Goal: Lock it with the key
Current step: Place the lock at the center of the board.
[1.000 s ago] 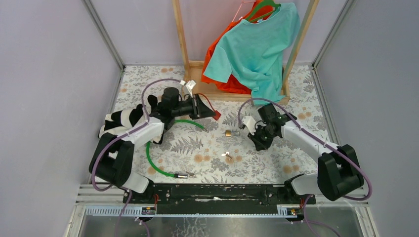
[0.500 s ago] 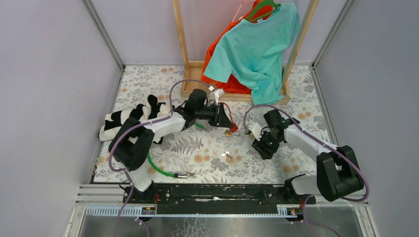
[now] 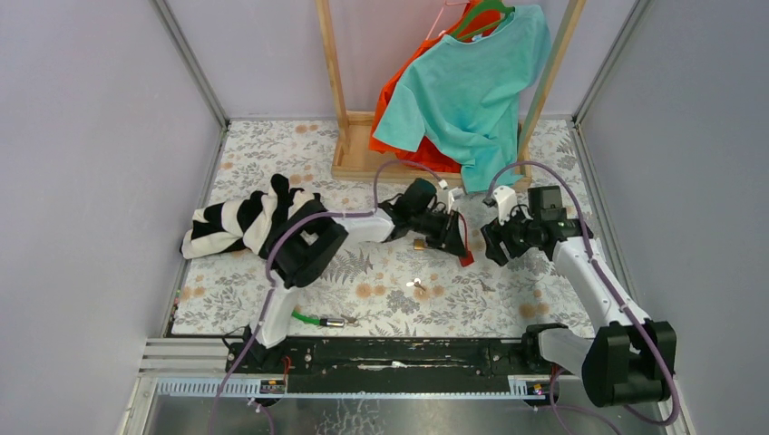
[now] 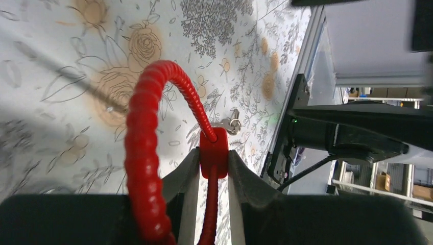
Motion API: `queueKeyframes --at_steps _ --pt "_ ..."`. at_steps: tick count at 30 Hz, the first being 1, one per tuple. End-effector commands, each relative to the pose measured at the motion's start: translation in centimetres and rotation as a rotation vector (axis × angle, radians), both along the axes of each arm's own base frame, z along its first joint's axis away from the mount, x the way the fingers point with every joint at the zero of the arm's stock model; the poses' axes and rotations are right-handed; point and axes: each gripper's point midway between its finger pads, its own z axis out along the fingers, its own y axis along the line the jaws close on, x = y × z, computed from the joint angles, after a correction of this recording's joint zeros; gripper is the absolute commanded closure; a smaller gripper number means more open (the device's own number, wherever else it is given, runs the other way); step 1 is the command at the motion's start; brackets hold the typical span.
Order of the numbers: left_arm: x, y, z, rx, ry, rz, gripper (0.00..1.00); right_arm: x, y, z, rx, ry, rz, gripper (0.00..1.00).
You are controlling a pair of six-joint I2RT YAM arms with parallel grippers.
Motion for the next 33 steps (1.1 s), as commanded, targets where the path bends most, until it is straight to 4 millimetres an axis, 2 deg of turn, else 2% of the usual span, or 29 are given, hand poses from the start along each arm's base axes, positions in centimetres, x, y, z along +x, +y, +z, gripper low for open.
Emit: queueKeyframes --at_steps 1,3,9,11,15,20,25,30,33 --pt "-0.1 -3.3 -0.6 -0.036 0.008 -0.020 0.94 2.2 -0.2 3.0 0.074 -0.152 -0.094 0.25" --pt "0.0 -4.0 -1.7 -0.025 0.018 -0.025 0.90 2.1 -0.3 3.3 0.075 -0.171 -0.100 0.24" --pt "0.8 -5.1 -4.3 0.006 0.053 -0.018 0.87 2.1 -0.4 3.3 0.071 -0.176 -0.102 0.23" --pt "0.9 -5.2 -4.8 0.025 0.056 -0.025 0.81 1.9 -0.3 3.0 0.071 -0.165 -0.095 0.23" --pt "1.3 -5.1 -5.5 0.050 0.034 -0.033 0.64 1.6 -0.2 2.6 0.074 -0.145 -0.087 0.21" --pt "1.8 -4.8 -5.2 0.068 0.012 -0.049 0.41 1.5 -0.2 2.5 0.072 -0.141 -0.079 0.19" --pt "2.5 -3.9 -3.7 0.081 -0.053 -0.068 0.20 1.5 -0.3 2.6 0.068 -0.146 -0.087 0.18" --pt "2.8 -1.8 -1.9 0.142 -0.198 -0.101 0.09 1.6 -0.4 2.7 0.067 -0.154 -0.093 0.15" --pt "2.8 0.2 -0.8 0.187 -0.291 -0.116 0.05 2.0 -0.4 3.0 0.067 -0.170 -0.095 0.13"
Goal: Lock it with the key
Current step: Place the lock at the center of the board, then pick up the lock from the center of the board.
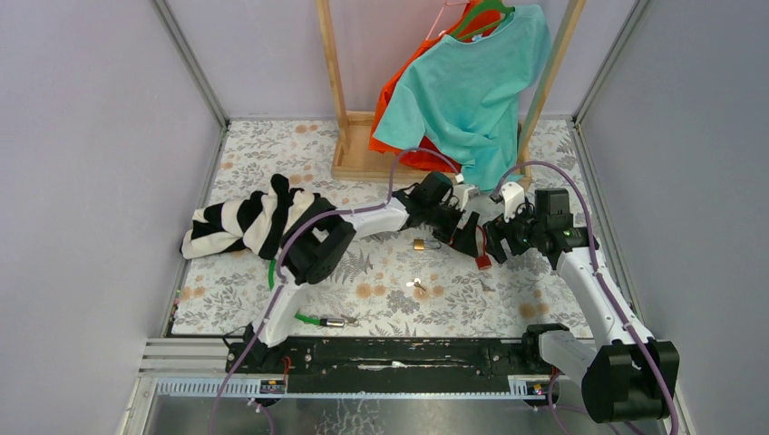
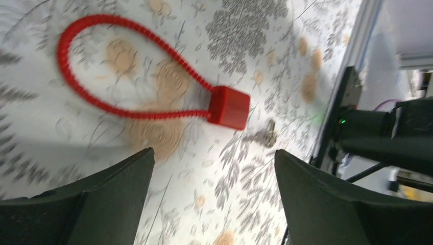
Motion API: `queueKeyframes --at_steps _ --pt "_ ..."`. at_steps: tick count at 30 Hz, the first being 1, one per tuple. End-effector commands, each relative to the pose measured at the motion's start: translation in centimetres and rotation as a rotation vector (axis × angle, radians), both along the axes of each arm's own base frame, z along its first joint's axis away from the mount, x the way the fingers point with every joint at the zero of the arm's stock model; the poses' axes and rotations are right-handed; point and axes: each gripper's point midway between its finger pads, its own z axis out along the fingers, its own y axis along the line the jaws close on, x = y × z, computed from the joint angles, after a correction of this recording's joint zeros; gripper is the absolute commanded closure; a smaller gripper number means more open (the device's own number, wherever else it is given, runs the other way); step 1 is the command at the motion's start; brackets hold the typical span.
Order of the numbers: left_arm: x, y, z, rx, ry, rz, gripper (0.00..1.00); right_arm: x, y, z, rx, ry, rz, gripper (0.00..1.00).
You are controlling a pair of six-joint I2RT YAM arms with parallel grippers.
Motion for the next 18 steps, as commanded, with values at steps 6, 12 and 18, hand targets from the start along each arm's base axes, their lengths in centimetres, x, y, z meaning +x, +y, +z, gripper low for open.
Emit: queueKeyframes --at_steps 6,12,18 --pt "0.7 8.4 4.5 0.170 -0.413 -0.058 0.01 1.4 1.2 2.4 0.055 -0.086 0.048 0.06" --pt "0.3 14.8 6.1 0.276 -0.642 -0.143 0.00 2.0 3.7 4.3 0.167 -0.086 0.143 0.04" --pt "1.0 22.5 5.0 0.445 -0.661 -0.225 0.00 1.7 5.6 3.6 0.230 -0.048 0.192 0.05"
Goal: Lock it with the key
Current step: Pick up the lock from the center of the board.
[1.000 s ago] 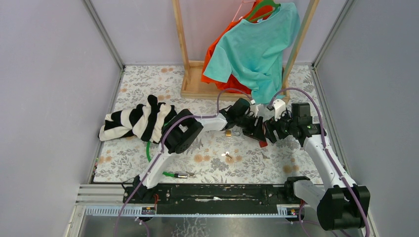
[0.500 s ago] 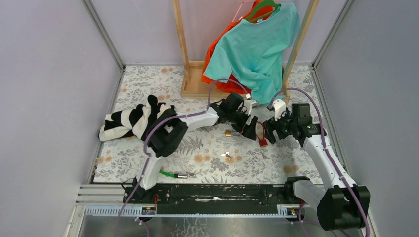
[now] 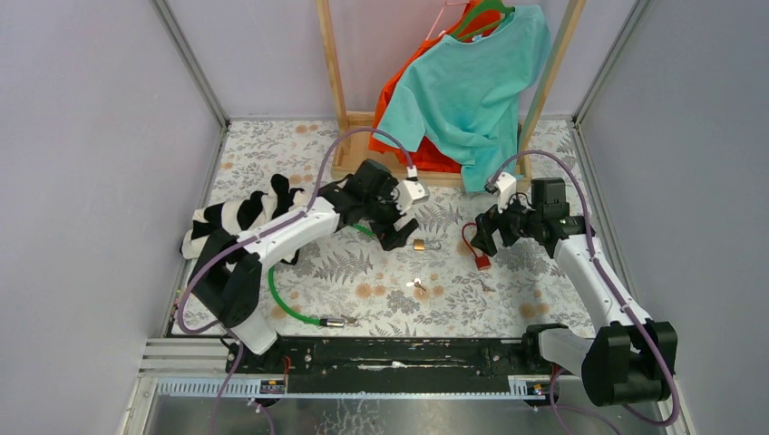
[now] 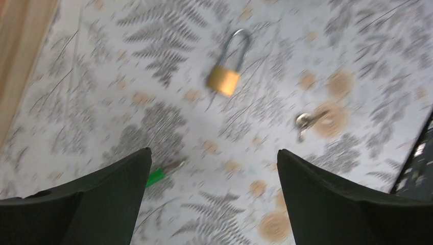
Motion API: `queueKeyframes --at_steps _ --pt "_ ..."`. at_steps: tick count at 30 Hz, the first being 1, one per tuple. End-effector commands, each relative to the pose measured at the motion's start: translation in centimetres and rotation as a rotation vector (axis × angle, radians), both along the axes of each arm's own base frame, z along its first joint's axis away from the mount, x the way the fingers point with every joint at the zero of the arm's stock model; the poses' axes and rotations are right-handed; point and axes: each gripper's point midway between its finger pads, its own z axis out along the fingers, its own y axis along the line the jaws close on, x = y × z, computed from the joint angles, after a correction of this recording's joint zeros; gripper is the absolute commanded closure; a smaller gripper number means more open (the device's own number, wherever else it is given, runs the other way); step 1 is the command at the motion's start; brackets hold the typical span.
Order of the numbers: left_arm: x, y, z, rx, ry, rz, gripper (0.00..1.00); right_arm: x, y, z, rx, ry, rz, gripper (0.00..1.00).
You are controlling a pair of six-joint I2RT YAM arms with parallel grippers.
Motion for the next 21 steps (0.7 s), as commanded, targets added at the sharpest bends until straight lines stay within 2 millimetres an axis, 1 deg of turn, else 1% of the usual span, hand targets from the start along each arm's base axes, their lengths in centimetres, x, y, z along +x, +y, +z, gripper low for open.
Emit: queueKeyframes --at_steps 1,4,6,8,10,13,15,19,21 --pt "1.1 7.0 -2.4 0.180 0.000 -0.043 0.00 0.4 2.0 1.5 0.074 -0.033 0.072 0.05" --pt "2.4 9.3 -3.3 0.173 0.005 -0.068 0.00 0.1 1.8 1.3 0.061 -0.041 0.061 0.05" --pt "3.4 10.6 -4.1 0.205 -0.022 -0.096 0.01 -0.3 1.8 1.1 0.065 -0.044 0.066 0.05" --pt "4.1 11.4 -5.3 0.247 -0.045 -0.139 0.03 -0.4 1.7 1.1 0.063 -0.048 0.064 0.05" --pt "4.6 11.7 -6.2 0.279 -0.045 -0.187 0.07 -0.5 1.6 1.1 0.057 -0.052 0.062 0.05" --pt "5.0 11.8 -7.5 0.312 -0.030 -0.258 0.16 -0.6 1.5 1.0 0.047 -0.056 0.062 0.05" --pt "5.5 11.7 -8.4 0.324 -0.014 -0.265 0.22 -0.7 1.4 0.8 0.039 -0.055 0.068 0.05" --pt "5.7 11.4 -10.2 0.326 0.022 -0.286 0.31 -0.7 1.2 0.6 0.022 -0.055 0.065 0.05" --pt "5.8 11.3 -10.6 0.326 0.025 -0.283 0.35 -0.8 1.2 0.6 0.024 -0.057 0.067 0.05"
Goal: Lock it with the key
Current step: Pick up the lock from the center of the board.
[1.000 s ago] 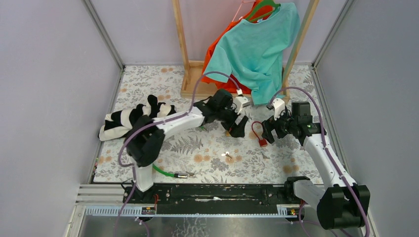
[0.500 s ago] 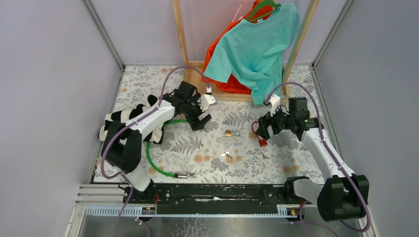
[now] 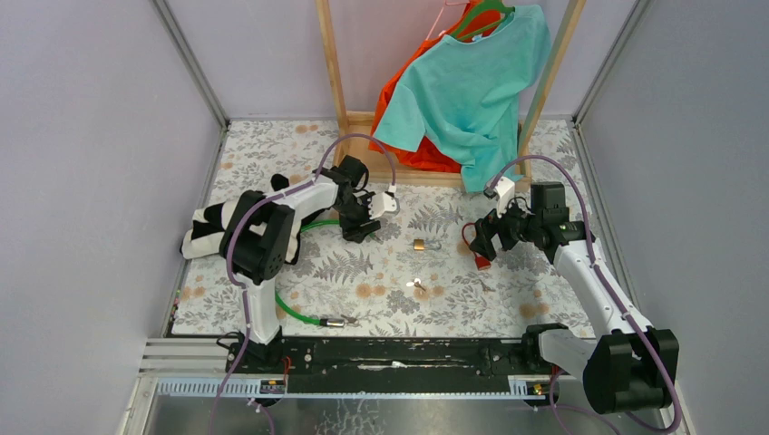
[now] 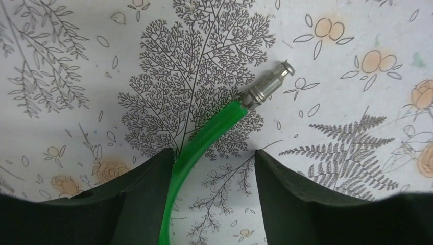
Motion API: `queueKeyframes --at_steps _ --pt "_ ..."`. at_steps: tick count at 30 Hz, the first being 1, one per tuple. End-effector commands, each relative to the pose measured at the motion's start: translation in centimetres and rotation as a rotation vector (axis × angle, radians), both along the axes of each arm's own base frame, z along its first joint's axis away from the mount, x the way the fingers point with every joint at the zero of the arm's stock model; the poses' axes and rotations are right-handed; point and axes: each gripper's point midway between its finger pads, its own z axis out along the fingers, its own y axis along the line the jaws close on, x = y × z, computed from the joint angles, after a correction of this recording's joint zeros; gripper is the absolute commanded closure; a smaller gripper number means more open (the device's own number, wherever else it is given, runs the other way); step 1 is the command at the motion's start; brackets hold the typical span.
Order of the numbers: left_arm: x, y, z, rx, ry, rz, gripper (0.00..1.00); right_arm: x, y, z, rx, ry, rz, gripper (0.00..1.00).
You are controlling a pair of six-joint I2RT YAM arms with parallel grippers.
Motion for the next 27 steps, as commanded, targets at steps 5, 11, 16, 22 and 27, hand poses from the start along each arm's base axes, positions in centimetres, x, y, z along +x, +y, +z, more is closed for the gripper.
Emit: queueKeyframes --at_steps 5,11,16,22,27 --pt "0.5 -0.3 -1.1 0.009 -0.048 -0.042 0.45 0.0 0.1 0.5 -0.009 -0.044 0.023 0.05" --pt "0.0 -0.2 -1.7 0.031 -0.104 0.015 0.62 0.2 0.0 0.4 -0.015 -0.039 0.015 0.05" --pt "1.0 0.4 -1.3 0.039 -0.133 0.186 0.77 0.2 0.1 0.5 -0.006 -0.037 0.016 0.05" --pt "2.8 1.7 0.1 0.010 -0.123 0.487 0.94 0.3 0.5 0.6 0.017 -0.027 0.025 0.05" --pt "4.4 4.0 1.4 -0.010 -0.116 0.697 0.97 0.6 1.8 0.2 0.009 -0.002 0.059 0.06"
